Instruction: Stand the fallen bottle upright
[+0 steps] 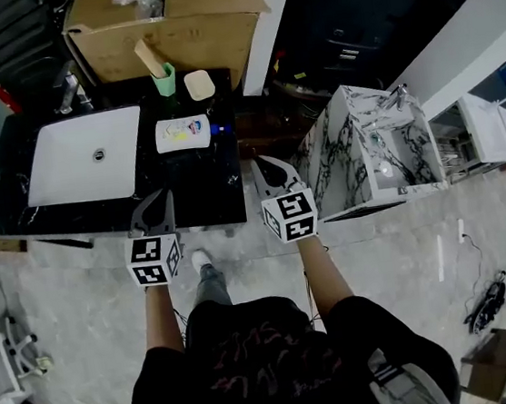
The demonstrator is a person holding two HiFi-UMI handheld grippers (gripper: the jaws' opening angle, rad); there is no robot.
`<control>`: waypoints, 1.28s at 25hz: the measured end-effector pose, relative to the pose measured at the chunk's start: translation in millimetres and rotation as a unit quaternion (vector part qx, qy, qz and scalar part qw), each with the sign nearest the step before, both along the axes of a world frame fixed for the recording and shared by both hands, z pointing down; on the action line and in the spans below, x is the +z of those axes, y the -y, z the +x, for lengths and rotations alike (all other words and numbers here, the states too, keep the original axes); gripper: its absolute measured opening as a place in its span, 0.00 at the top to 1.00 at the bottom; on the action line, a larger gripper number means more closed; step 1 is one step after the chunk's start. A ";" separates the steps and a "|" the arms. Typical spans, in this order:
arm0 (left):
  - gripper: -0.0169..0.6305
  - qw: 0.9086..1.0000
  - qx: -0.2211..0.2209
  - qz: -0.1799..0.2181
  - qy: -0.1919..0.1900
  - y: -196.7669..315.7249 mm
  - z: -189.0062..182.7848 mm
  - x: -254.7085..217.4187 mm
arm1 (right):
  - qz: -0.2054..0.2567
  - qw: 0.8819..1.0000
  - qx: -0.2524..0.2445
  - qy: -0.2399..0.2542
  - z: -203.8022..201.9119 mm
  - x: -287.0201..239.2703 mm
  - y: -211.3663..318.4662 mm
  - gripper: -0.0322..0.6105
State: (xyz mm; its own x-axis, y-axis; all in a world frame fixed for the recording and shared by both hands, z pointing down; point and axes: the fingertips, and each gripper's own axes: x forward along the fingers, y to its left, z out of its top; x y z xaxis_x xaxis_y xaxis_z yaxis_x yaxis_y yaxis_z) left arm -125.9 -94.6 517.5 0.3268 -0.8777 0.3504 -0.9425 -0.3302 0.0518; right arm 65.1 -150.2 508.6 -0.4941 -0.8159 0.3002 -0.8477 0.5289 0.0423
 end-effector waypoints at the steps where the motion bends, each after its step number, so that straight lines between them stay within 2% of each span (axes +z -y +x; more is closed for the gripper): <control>1: 0.95 1.000 0.004 -0.003 -0.002 13.3 -7.4 0.8 | 0.000 1.000 0.004 0.000 -7.7 -1.7 12.4 0.93; 8: 0.95 0.999 0.042 -0.007 -0.002 103.0 -45.3 -1.3 | -0.002 0.999 0.042 0.007 -39.1 -8.3 80.1 0.93; 16: 0.95 0.997 0.068 -0.029 0.002 155.0 -43.4 9.9 | -0.023 0.998 0.062 0.007 -35.0 -1.2 111.6 0.91; 32: 0.95 0.997 0.028 -0.072 0.019 201.8 -30.0 40.4 | -0.066 0.997 0.013 0.029 -35.0 27.2 157.1 0.87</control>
